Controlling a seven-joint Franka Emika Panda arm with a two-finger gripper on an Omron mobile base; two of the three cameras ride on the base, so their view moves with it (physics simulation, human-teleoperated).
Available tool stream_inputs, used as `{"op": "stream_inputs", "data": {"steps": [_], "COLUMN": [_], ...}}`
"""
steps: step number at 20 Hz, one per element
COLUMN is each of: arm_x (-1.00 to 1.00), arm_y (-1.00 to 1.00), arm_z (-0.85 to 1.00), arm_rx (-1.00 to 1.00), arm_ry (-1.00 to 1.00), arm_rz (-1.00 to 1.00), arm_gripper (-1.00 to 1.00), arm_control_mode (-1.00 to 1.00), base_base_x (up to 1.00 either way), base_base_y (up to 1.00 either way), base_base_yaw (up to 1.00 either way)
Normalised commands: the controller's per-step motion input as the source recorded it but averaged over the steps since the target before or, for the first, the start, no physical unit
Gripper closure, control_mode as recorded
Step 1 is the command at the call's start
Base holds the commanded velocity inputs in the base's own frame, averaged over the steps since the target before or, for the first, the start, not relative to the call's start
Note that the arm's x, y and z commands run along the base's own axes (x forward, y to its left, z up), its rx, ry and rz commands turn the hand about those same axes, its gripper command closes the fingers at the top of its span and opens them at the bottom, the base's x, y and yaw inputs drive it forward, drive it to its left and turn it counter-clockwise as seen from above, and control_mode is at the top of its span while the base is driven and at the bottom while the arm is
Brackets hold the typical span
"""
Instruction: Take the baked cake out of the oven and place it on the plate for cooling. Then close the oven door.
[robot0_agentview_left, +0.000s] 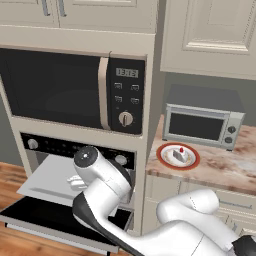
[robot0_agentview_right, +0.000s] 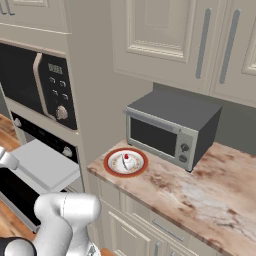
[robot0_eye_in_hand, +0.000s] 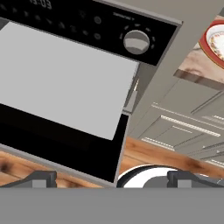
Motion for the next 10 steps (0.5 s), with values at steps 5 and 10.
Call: {"op": "stream_inputs", "data": {"steps": [5, 10], "arm_x": [0.0, 0.0], "arm_y": [0.17, 0.14], "arm_z": [-0.03, -0.03], "arm_rx": [0.0, 0.0], "arm_ry": [-0.02, -0.03], "arm_rz": [0.0, 0.0], "arm_gripper": [-1.0, -1.0], "arm_control_mode": [-1.0, -1.0], "base_base_x": [0.0, 0.0], "base_base_y": [0.0, 0.0], "base_base_yaw": [0.0, 0.0]}}
